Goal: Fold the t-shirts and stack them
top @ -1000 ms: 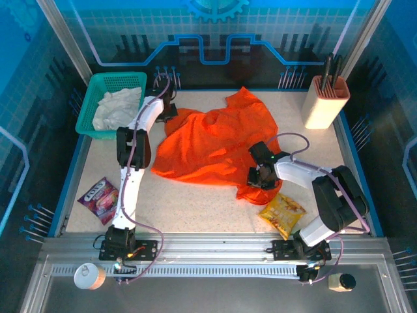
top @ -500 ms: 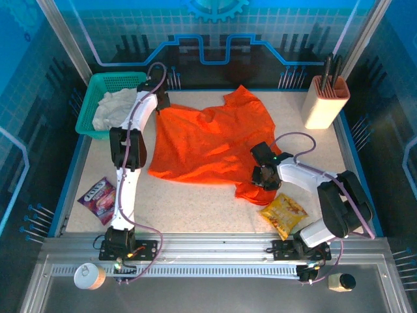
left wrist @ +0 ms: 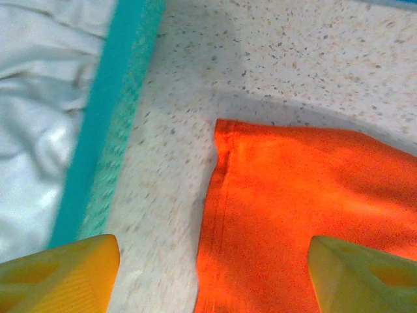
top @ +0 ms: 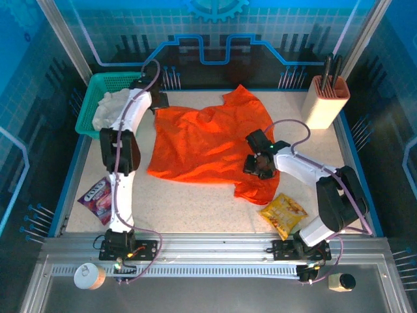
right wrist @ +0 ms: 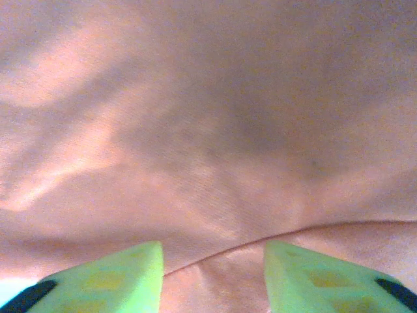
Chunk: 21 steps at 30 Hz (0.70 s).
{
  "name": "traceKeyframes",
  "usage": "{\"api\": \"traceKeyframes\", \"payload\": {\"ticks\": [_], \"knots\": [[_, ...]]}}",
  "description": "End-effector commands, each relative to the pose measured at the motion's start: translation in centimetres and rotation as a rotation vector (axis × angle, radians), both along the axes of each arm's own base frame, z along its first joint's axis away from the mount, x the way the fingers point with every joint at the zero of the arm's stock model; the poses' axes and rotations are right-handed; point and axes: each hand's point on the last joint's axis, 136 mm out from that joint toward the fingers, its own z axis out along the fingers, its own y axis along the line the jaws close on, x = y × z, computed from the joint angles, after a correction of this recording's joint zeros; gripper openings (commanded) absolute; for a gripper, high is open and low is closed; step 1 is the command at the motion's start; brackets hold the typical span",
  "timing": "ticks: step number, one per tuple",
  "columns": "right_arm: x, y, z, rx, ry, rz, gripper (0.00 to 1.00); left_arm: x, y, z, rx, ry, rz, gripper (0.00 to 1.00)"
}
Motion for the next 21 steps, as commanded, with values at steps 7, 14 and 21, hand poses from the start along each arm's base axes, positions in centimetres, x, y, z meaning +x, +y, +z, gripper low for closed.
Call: {"api": "traceKeyframes", "payload": {"ticks": [7,14,21], "knots": [[5.4,-5.4,2.2,-0.028,-0.026,0.031,0.59,-12.3,-4.6,2.5,-0.126,0.078,-0.027,0.73],[9.4,-9.4,-0.9,-0.092,0.064,-0.010,0.62,-20.2,-6.9,-5.5,-0.094,0.266,-0.050,0.73],[8.4,-10.8,-3.2,-0.104,0.112,-0.077,0.57,-25.3,-5.3,-9.7,-0.043,0.393,-0.001,0.73]]}}
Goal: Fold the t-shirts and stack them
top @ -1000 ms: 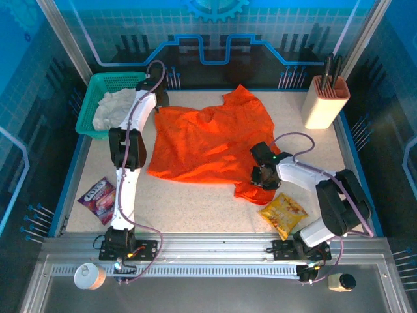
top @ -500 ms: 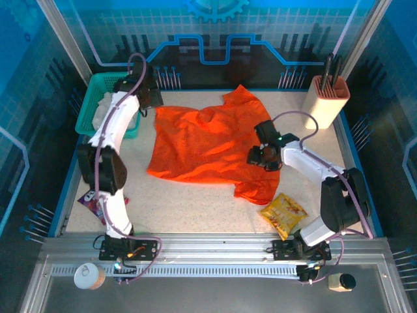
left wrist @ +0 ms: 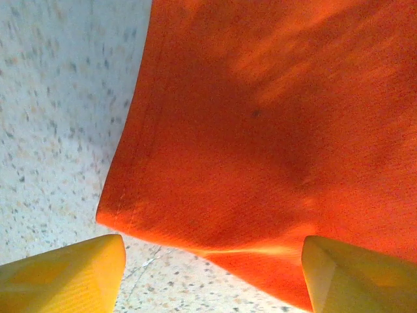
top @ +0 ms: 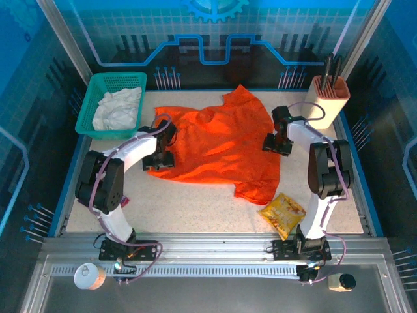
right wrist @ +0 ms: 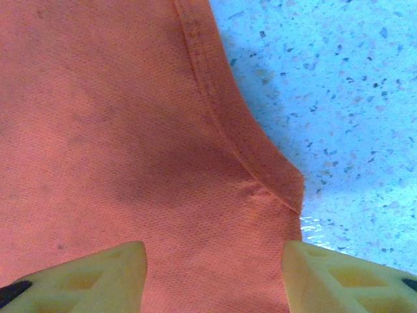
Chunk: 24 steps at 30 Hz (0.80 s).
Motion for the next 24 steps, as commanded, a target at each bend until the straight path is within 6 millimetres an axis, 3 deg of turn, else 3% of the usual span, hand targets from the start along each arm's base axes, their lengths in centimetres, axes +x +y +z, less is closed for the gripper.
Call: {"api": "traceKeyframes", "payload": {"ticks": [1,7,9,13,17,18,24], "knots": [[-1.4,-0.8,-1.0,-0.008,0.043,-0.029,0.57,-0.7,0.6,0.5,0.011,-0.033,0.048,0.74],[-3.1,-0.6,-2.7,0.022,0.061,-0.067,0.53,-0.3,0.4,-0.7,0.007,-0.025,0.042,0.75],[-3.4,-0.7,-3.1,0.021,0.069,-0.073,0.52,0.1,0.1,-1.5,0.001,-0.014,0.036,0.71],[-3.6,-1.0,-3.4,0.019,0.077,-0.078,0.48,0.5,-0.4,-2.8,-0.010,0.011,0.021,0.44],[-3.7,-1.2,-3.3,0.016,0.077,-0.086,0.46,-0.1,-0.4,-3.2,-0.005,0.027,0.012,0.04],[-3.9,-1.2,-3.3,0.016,0.081,-0.087,0.46,-0.4,-0.4,-3.1,-0.004,0.027,0.009,0.00],[-6.4,-0.9,-3.0,0.043,0.105,-0.095,0.45,-3.2,0.9,-1.8,0.027,0.030,0.012,0.00]]}}
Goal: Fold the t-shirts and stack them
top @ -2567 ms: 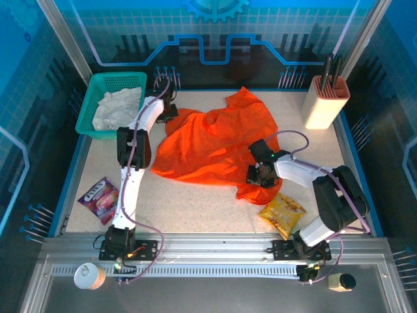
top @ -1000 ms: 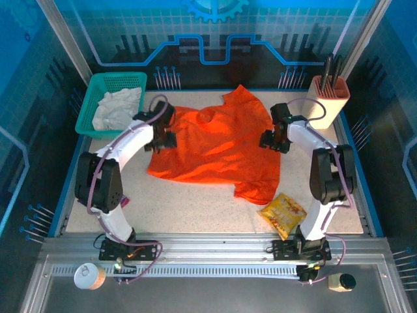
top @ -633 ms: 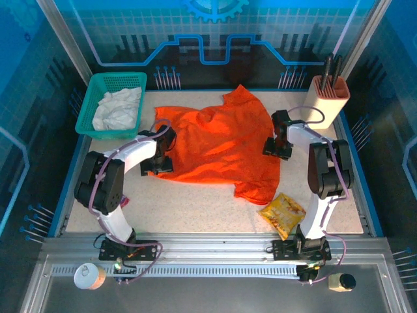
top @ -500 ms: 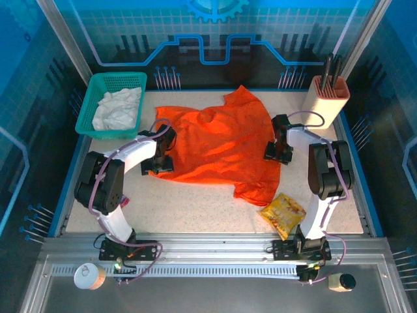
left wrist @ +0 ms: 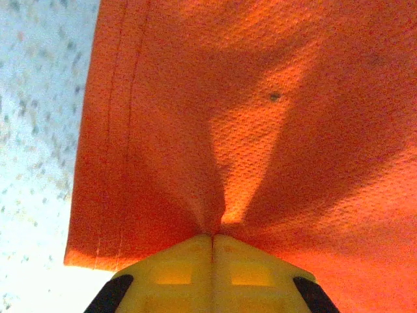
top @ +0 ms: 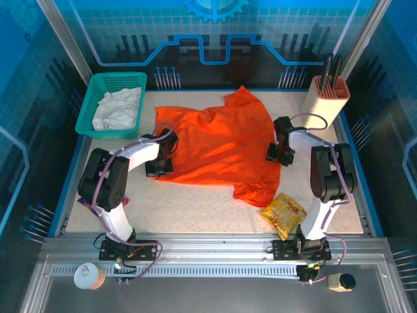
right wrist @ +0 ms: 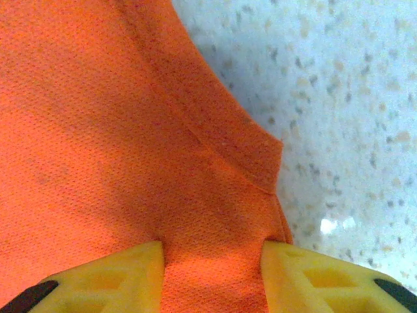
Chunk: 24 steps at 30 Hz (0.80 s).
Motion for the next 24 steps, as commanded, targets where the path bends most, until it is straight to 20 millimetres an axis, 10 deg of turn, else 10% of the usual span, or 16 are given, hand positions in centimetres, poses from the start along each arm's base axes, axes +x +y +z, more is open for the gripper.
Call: {"api": "traceKeyframes", "payload": {"ticks": [1,14,24], "knots": [[-3.2,-0.2,-0.4,0.028,0.068,-0.032,0.45,-2.3,0.7,1.1,0.006,0.006,0.009,0.00],[-6.8,1.2,0.3,0.038,0.054,0.001,0.45,-4.8,-1.3,2.9,-0.121,-0.043,0.062,0.03],[-4.8,1.3,5.9,0.011,-0.059,0.060,0.56,-1.7,-1.7,12.2,-0.095,-0.209,0.007,0.67]]}}
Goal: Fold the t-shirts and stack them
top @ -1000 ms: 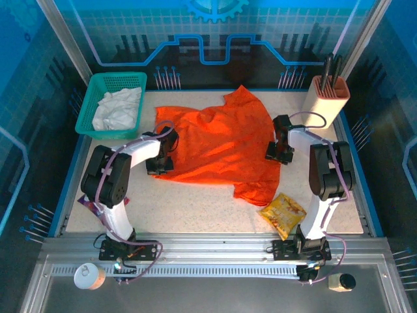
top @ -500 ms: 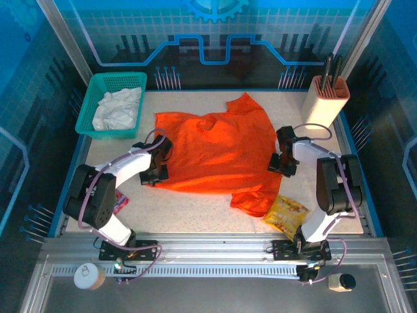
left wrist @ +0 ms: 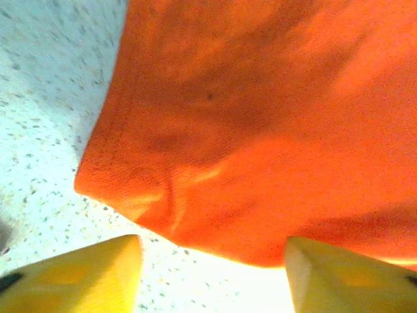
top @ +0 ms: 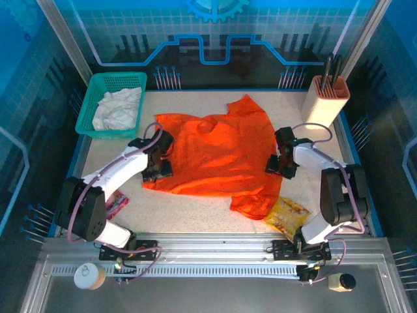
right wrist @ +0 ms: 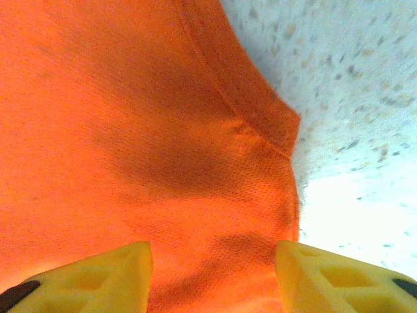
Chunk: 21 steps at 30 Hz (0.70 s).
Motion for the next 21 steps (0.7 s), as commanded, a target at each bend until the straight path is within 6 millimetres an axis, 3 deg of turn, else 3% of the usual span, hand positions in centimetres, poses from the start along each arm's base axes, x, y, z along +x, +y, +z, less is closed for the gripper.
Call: {"api": "traceKeyframes", "payload": {"ticks": [1,5,9,14,17,21], "knots": [[1.6,0.1,3.8,-0.019,-0.078,0.037,0.58,1.7,0.5,5.7,0.045,-0.099,-0.024,0.70],[4.8,1.0,5.9,0.006,-0.144,0.102,0.61,6.4,0.8,8.7,0.078,-0.160,-0.025,0.75],[9.3,1.8,6.9,0.003,-0.198,0.196,0.65,13.0,1.4,8.7,0.040,-0.212,0.020,0.70],[15.1,2.5,6.6,0.022,-0.219,0.267,0.67,21.2,2.2,6.3,0.006,-0.235,0.052,0.62],[18.3,2.6,5.7,0.026,-0.238,0.293,0.67,24.7,2.8,3.9,0.006,-0.219,0.073,0.58],[21.9,1.8,4.1,0.015,-0.234,0.294,0.67,27.9,3.4,2.0,0.003,-0.250,0.090,0.57]]}}
